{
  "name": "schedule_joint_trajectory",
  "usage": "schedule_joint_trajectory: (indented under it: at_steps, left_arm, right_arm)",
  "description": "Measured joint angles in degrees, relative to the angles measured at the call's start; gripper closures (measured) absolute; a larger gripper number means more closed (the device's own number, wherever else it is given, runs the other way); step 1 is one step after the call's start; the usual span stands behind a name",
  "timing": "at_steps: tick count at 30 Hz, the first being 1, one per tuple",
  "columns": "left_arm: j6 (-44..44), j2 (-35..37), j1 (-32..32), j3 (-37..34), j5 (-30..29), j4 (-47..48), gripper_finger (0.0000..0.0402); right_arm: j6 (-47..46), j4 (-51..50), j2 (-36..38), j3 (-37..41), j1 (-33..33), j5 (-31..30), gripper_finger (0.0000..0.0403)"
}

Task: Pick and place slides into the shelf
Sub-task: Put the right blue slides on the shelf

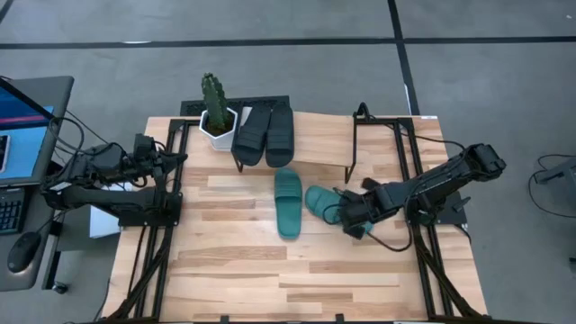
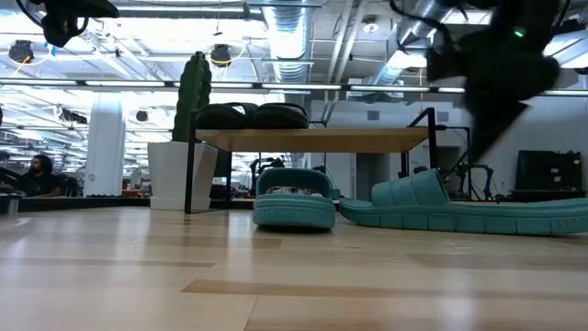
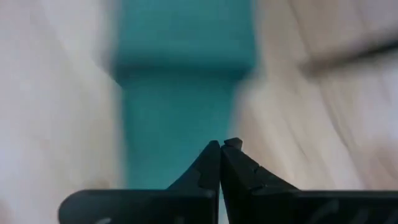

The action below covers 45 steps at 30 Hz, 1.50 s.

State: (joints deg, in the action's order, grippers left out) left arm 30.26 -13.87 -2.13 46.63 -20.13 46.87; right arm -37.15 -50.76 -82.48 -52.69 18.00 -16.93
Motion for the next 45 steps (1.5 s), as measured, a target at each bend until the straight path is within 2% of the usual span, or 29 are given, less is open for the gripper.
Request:
schedule_joint_trajectory:
  at_steps: [6,10,18,25,33,39,45]
  left_arm:
    - [0.0,0.0,0.02,-0.02,0.01,0.0,0.0402]
    - [0.0,0.0,0.02,-0.01,0.01,0.0,0.0402]
    - [0.0,-0.01,0.02,-0.01,0.01,0.16,0.0401]
    - [0.0,0.0,0.01,0.0,0.01,0.22,0.0401]
    - [0.58,-0.02,0.02,0.0,0.06,0.22,0.0402]
    - [0.61,-0.01,0.02,0.0,0.08,0.22,0.0401]
    - [0.63,-0.02,0.02,0.0,0.08,0.2,0.0401]
  right_arm:
    - [-14.53,-21.64,0.0,0.0,0.0,0.58,0.0403]
    - [-20.15,-25.66,0.0,0.11,0.3,1.33,0.0403]
    - [-19.58,-18.43,-3.1,5.25,0.39,4.8,0.0403]
    - [-19.38,-12.16,-6.08,9.27,0.4,5.21,0.0403]
    - [-18.02,-1.92,-6.86,9.31,2.47,10.63,0.0403]
    - [-20.36,6.98,-6.86,9.31,5.46,15.16,0.0403]
    - [-20.32,14.46,-6.86,9.29,7.43,15.63,0.0403]
